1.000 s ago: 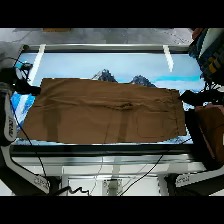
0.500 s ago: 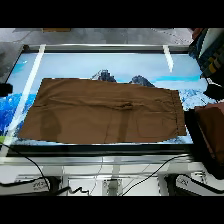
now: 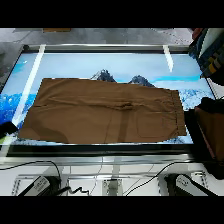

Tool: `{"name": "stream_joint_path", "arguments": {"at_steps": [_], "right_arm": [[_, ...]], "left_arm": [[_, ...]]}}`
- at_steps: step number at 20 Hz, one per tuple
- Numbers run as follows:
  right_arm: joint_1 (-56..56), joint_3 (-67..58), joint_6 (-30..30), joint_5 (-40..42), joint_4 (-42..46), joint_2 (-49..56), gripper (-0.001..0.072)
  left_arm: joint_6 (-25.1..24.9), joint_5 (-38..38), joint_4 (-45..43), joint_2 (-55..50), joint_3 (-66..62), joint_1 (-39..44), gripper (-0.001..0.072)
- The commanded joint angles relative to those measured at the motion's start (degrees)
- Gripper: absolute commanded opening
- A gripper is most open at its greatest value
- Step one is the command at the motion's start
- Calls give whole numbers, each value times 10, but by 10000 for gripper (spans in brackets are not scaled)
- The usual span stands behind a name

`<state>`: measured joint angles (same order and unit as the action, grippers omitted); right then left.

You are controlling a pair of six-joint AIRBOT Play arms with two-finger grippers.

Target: Fold the clothes and pants, and hang the long-sleeved shirts on hangers.

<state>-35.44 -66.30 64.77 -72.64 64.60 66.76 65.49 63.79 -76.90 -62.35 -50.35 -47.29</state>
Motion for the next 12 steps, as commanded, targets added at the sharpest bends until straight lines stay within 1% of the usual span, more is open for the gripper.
{"name": "stream_joint_path", "arguments": {"at_steps": [1,5,7,8,9,10,12], "right_arm": [[0,19,1,-27,-6,-4,25],[0,19,1,-39,-20,-12,26],[0,18,1,-43,-32,-14,26],[0,19,1,-47,-38,-14,26],[0,18,1,-47,-46,-14,26],[0,19,1,-42,-48,-17,25],[0,18,1,-22,-48,-34,25]], "left_arm": [[-4,-71,80,4,101,-63,626],[-7,-103,88,-42,113,-85,618],[-59,-107,156,-75,113,-85,617],[-97,-108,209,-92,113,-85,593],[-128,-111,249,-105,113,-85,480],[-156,-116,281,-116,113,-85,424],[-165,-142,307,-132,113,-85,423]]}}
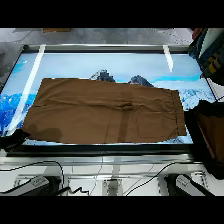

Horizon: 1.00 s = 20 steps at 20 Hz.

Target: Fold the clothes and pants, and hang the long-sleeved shirts on hangers.

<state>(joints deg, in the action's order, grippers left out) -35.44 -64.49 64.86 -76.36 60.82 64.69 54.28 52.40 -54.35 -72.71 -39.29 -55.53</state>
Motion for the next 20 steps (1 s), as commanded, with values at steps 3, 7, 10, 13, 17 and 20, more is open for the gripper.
{"name": "stream_joint_path", "arguments": {"at_steps": [3,7,10,13,17,20], "right_arm": [[0,0,0,42,-6,-54,25],[-1,1,3,34,54,-104,26],[-17,34,8,9,98,-141,25],[-66,133,19,11,89,-200,24],[-78,308,63,2,38,-292,24],[-78,407,136,25,33,-337,276]], "left_arm": [[-53,-59,81,-39,2,-2,625],[-102,-68,86,-41,0,8,622],[-111,-75,86,-41,-9,23,380],[-120,-76,85,-41,-22,27,109],[-128,-76,86,-40,-23,27,22],[-128,-76,86,-40,-23,27,22]]}}
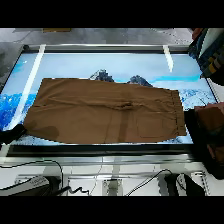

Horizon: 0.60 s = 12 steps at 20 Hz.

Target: Fold the clothes and pants, and hang the long-sleeved shirts on hangers.

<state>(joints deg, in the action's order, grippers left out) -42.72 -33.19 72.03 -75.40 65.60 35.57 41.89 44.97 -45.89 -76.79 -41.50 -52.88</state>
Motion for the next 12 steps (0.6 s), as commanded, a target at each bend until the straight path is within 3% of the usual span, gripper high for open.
{"name": "stream_joint_path", "arguments": {"at_steps": [1,2,3,5,10,12], "right_arm": [[-5,94,118,38,-3,-45,578],[-5,95,147,74,0,-42,707],[-5,96,185,100,4,-35,692],[-5,96,221,129,5,-6,556],[-5,96,243,203,-29,108,555],[-5,96,224,243,-50,142,504]], "left_arm": [[-4,-2,1,0,-1,0,22],[-4,-2,1,0,-1,0,22],[-4,-2,2,0,-1,0,22],[-3,-2,1,0,-1,0,22],[-4,-3,2,0,-1,0,22],[-4,-8,2,0,-1,0,22]]}}
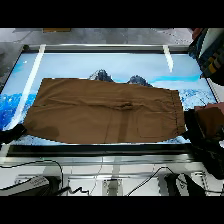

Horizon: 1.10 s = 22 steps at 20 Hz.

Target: Fold the clothes and pants, and hang the long-sleeved shirts on hangers.

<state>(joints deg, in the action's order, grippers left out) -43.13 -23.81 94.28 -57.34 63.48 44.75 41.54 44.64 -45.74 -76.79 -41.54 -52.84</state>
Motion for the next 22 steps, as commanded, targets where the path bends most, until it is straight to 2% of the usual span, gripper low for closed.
{"name": "stream_joint_path", "arguments": {"at_steps": [1,5,7,8,10,12,16,18,20,22], "right_arm": [[0,2,-7,79,-37,63,502],[0,2,-76,129,-108,111,493],[0,2,-105,134,-138,139,450],[0,2,-114,134,-141,151,396],[0,2,-115,135,-137,154,241],[0,2,-115,133,-138,142,27],[0,-2,-115,75,-110,65,25],[-1,-22,-99,7,-36,-2,25],[-1,-46,-28,-43,77,-71,25],[-1,-76,30,-79,155,-141,25]], "left_arm": [[0,-8,0,0,-1,0,23],[0,-9,0,0,0,0,22],[0,-9,0,0,0,0,22],[0,-8,0,0,0,0,23],[0,-3,3,1,-1,0,22],[0,4,21,8,-1,0,22],[0,10,19,64,-1,-2,22],[0,10,-11,116,-3,-8,21],[13,10,-56,170,-16,-23,21],[67,5,-81,201,-33,-39,20]]}}
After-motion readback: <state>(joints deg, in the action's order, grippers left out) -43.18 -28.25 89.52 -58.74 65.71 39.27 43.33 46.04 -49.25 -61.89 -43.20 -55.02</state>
